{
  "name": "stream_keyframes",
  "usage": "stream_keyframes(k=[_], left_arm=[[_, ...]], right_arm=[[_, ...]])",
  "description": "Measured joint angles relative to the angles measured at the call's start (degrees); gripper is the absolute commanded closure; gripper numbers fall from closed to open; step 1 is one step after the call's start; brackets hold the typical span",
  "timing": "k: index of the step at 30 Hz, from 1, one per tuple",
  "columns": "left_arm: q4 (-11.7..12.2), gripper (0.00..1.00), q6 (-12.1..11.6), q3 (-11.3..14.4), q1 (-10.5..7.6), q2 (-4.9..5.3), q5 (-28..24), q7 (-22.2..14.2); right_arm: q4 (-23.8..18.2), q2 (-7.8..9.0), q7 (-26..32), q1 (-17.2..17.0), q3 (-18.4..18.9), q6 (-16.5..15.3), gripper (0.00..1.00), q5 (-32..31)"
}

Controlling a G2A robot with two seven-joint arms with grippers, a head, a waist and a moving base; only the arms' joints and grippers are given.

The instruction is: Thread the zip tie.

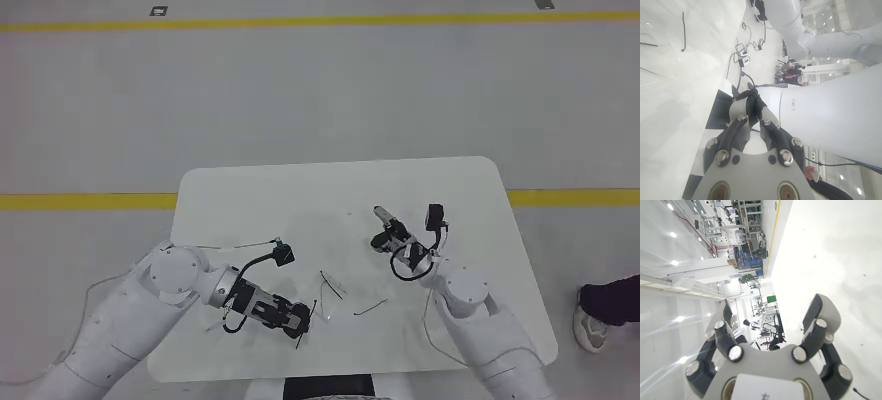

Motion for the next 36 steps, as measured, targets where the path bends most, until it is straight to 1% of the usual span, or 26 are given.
stream_keyframes(k=[3,4,7,10,13,16,24,26,28,30,32,36], left_arm=[[0.0,1.0,0.0,0.0,0.0,0.0,0.0,0.0],[0.0,1.0,0.0,0.0,0.0,0.0,0.0,0.0],[0.0,1.0,0.0,0.0,0.0,0.0,0.0,0.0],[0.0,1.0,0.0,0.0,0.0,0.0,0.0,0.0],[0.0,1.0,0.0,0.0,0.0,0.0,0.0,0.0],[0.0,1.0,0.0,0.0,0.0,0.0,0.0,0.0],[0.0,1.0,0.0,0.0,0.0,0.0,0.0,0.0],[-0.1,1.0,0.0,0.1,0.04,-0.01,0.0,0.2],[-0.5,1.0,0.0,0.7,0.08,-0.06,0.1,1.0],[-0.7,1.0,0.0,1.1,-0.18,-0.06,-0.7,0.4],[-0.8,1.0,0.0,1.4,-0.55,0.04,-2.2,0.0],[-1.0,1.0,0.0,2.0,-0.99,0.44,-6.3,0.0]], right_arm=[[1.1,0.04,4.2,-0.1,0.9,0.6,0.0,4.9],[1.5,0.07,6.4,-0.2,1.6,1.0,0.0,7.8],[2.3,0.26,11.9,-0.3,3.0,2.3,0.0,13.4],[2.9,0.45,17.5,-0.1,3.0,3.8,0.0,16.2],[3.6,0.55,22.0,0.2,2.4,4.8,0.0,17.5],[3.8,0.62,26.2,0.5,1.3,3.7,0.0,16.7],[3.8,0.62,26.0,0.5,1.3,3.6,0.0,16.7],[3.9,0.48,26.2,0.3,1.0,4.1,0.0,17.7],[4.4,0.44,28.4,0.6,0.5,4.1,0.0,19.9],[5.4,0.35,31.4,0.9,0.2,4.2,0.0,22.1],[6.5,0.29,34.5,1.3,-0.2,4.5,0.0,25.4],[8.8,0.09,38.7,2.2,-1.7,5.3,0.0,28.5]])
